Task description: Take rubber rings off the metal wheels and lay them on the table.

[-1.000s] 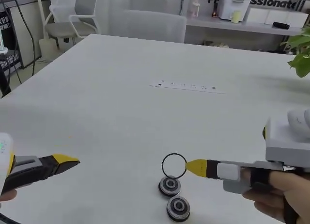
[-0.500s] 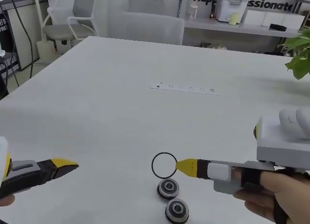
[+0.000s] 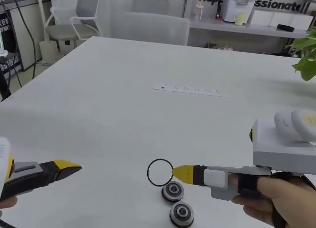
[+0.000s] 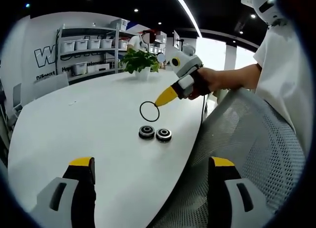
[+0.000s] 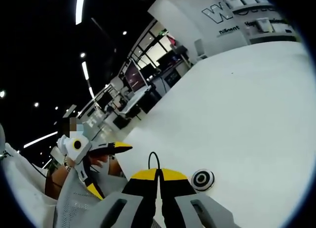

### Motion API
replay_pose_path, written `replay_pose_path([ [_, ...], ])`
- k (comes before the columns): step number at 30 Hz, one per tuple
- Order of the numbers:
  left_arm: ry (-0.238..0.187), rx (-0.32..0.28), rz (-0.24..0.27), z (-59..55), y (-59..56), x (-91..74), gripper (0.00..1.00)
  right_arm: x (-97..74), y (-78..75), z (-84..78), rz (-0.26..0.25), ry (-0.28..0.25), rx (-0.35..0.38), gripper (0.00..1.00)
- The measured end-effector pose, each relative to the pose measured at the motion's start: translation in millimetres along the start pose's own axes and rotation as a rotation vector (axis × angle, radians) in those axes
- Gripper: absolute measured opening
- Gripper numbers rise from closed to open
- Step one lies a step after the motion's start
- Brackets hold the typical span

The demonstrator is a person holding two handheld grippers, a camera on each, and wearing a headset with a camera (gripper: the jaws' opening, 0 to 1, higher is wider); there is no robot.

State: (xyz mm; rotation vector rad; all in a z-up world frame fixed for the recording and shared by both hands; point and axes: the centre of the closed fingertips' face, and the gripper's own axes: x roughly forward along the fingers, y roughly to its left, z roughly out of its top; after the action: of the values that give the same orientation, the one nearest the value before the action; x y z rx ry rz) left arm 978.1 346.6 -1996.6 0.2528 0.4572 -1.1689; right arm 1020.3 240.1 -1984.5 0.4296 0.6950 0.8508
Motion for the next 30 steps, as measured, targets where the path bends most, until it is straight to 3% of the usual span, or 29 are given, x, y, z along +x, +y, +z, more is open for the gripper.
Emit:
replay_pose_path([
  [14,-0.006,-0.005,0.008,-0.1,2.0,-0.8,0.93,14.0,7.8,-15.7,0.015,0.063,-0.06,0.0],
  [24,-0.004,-0.007,0.003,-0.5,0.9,-0.7,0.93,26.2,11.9,-35.7,0.02,0.139,-0.14,0.0],
  [30,-0.001,-0.009,0.001,-1.1,0.8,-0.7,0.93,33.7,11.1,-43.8,0.005,0.149,-0.202,0.0],
])
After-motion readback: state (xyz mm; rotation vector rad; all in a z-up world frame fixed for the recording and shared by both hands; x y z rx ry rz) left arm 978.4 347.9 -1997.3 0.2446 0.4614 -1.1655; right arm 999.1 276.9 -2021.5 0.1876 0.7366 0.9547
